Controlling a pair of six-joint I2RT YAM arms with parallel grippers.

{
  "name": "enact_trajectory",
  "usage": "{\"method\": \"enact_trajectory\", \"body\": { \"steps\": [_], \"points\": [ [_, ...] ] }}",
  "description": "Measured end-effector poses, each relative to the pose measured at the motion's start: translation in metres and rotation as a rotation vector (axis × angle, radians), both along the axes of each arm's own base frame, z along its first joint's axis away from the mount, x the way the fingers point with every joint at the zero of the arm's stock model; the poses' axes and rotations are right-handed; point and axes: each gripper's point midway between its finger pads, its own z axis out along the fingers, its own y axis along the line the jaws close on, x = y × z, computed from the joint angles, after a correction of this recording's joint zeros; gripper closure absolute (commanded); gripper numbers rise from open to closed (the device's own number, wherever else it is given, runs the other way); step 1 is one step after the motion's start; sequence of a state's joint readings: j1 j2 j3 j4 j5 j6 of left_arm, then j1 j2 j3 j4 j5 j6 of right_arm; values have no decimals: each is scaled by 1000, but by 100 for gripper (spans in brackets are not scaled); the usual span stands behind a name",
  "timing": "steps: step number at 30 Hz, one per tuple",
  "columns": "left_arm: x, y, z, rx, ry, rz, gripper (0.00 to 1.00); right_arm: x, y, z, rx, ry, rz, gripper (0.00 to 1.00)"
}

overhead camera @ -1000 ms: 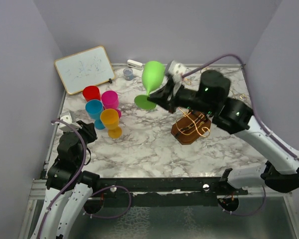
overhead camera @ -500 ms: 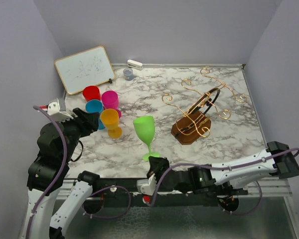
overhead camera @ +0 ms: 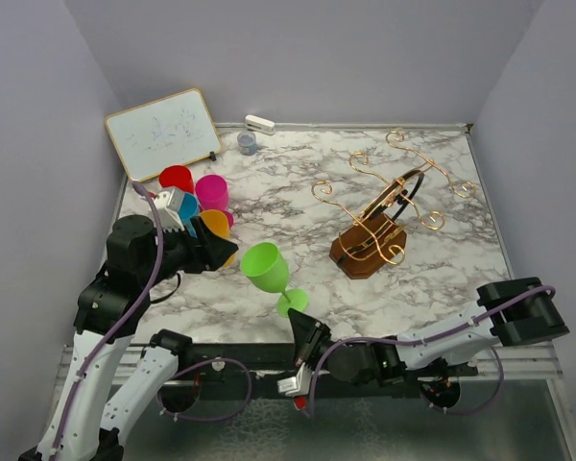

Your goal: Take the wine glass off the wine glass rack

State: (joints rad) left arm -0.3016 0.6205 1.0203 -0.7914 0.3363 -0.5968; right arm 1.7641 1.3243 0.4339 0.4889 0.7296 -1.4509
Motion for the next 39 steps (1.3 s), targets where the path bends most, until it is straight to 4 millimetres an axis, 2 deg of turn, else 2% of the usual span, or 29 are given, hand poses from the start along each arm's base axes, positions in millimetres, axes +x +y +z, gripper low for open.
{"method": "enact_trajectory", "body": {
  "steps": [3, 8, 15, 16, 18, 20, 21, 24, 25, 26, 27, 30, 31, 32, 39],
  "points": [
    [-6, -7, -6, -17, 25, -52, 40, -3, 6, 3, 3, -39, 16, 99],
    [-15, -15, -17, -37, 64, -113, 40, -8, 14, -2, -24, -99, 42, 99],
    [-23, -20, -26, -46, 89, -158, 43, -11, 21, -1, -25, -154, 60, 99],
    [-24, -20, -27, -45, 90, -162, 47, -12, 21, 0, -21, -160, 61, 99],
    [-24, -20, -28, -41, 91, -167, 66, -12, 22, 3, -13, -169, 63, 99],
    [-26, -20, -30, -35, 92, -177, 95, -12, 23, 5, -8, -174, 64, 99],
    [-26, -21, -30, -38, 96, -180, 100, -12, 23, 5, -8, -176, 65, 99],
    [-27, -19, -33, -13, 85, -190, 100, -12, 23, 4, -8, -179, 60, 96],
    [-26, -18, -34, -4, 83, -187, 100, -12, 23, 5, -7, -179, 59, 89],
    [-26, -17, -36, 4, 84, -184, 100, -12, 23, 5, -7, -179, 56, 74],
    [-26, -15, -37, 13, 87, -176, 100, -12, 22, 4, -4, -173, 51, 54],
    [-22, -7, -40, 43, 95, -125, 100, -11, 22, 5, 10, -153, 34, 43],
    [-20, -5, -38, 49, 87, -111, 100, -10, 22, 6, 10, -149, 29, 35],
    [-18, -2, -32, 57, 71, -89, 100, -10, 23, 6, 19, -133, 23, 31],
    [7, 28, 21, 111, -94, 114, 100, -10, 28, 6, 31, -73, -5, 29]
  ]
}}
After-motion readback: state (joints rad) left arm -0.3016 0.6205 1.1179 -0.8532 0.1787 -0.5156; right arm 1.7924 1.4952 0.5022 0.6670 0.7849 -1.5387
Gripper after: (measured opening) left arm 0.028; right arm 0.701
